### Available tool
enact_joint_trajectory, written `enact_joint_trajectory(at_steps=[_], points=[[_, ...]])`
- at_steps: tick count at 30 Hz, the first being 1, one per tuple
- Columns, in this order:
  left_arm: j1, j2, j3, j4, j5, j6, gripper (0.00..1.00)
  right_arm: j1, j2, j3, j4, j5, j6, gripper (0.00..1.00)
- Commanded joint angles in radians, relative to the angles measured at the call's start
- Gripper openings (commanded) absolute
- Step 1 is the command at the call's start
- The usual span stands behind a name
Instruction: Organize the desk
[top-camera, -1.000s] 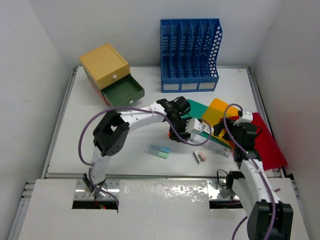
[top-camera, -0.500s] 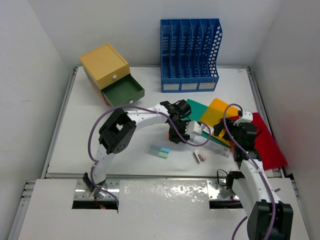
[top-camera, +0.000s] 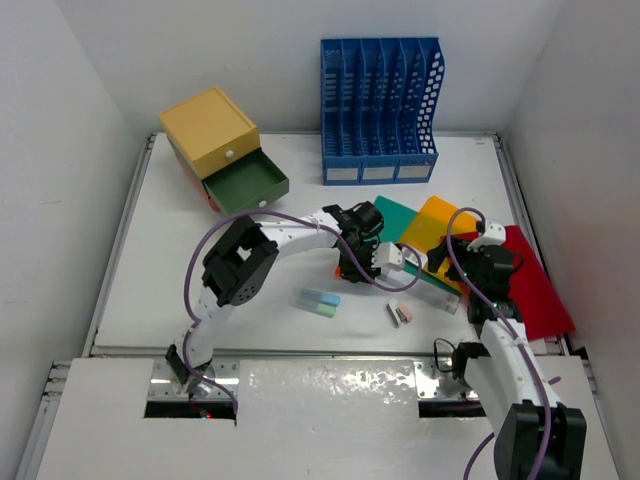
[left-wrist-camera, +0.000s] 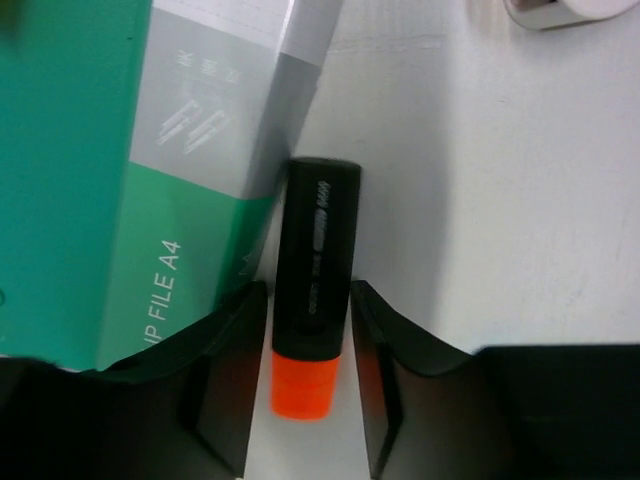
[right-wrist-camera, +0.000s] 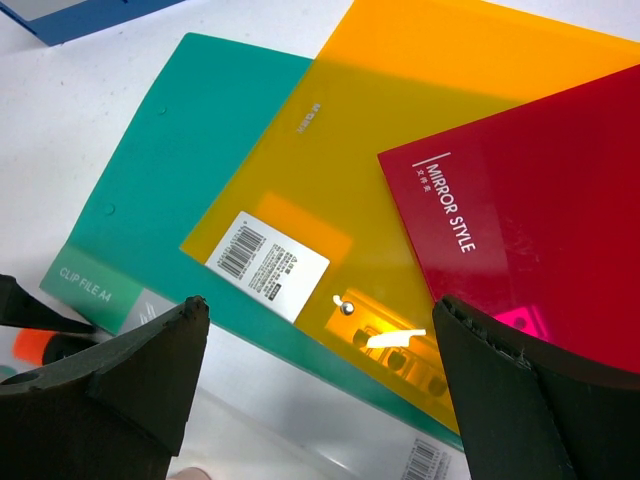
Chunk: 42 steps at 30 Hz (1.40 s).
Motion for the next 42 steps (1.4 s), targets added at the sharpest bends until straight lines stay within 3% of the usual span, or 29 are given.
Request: enact_joint_trajectory(at_steps=[1,5,11,22,31,34,42], points=[[-0.001,0.029,-0.004,0.028,-0.031,0.001,0.36,-0.006,-0.010,0.001,0.035,0.002,-0.010,0.91],[-0.011,0.013,-0.040,0.027,-0.030,0.009,0.07,-0.005,-0.012,0.001,0.036,0.004,-0.010,0.91],[-0.011,-0.100,-0.076,0.031,0.024,-0.040,0.00,-0.005,-0.013,0.001,0.035,-0.002,-0.010,0.91],[0.093,-0.355,0.048,0.010,-0.083,-0.232,0.00,-0.005,-0.013,-0.002,0.033,-0.002,-0.007,0.91],[0.505,-0.442,0.078,0.066,-0.232,-0.319,0.00,-0.005,-0.007,-0.003,0.041,-0.010,-0.002,0.91],[0.594,-0.438,0.053,0.129,-0.229,-0.324,0.00,-0.005,-0.003,-0.002,0.041,-0.014,-0.001,0.91],[0.624,-0.367,0.007,0.201,-0.350,-0.295,0.00,-0.005,-0.010,0.004,0.024,-0.008,-0.008,0.91]])
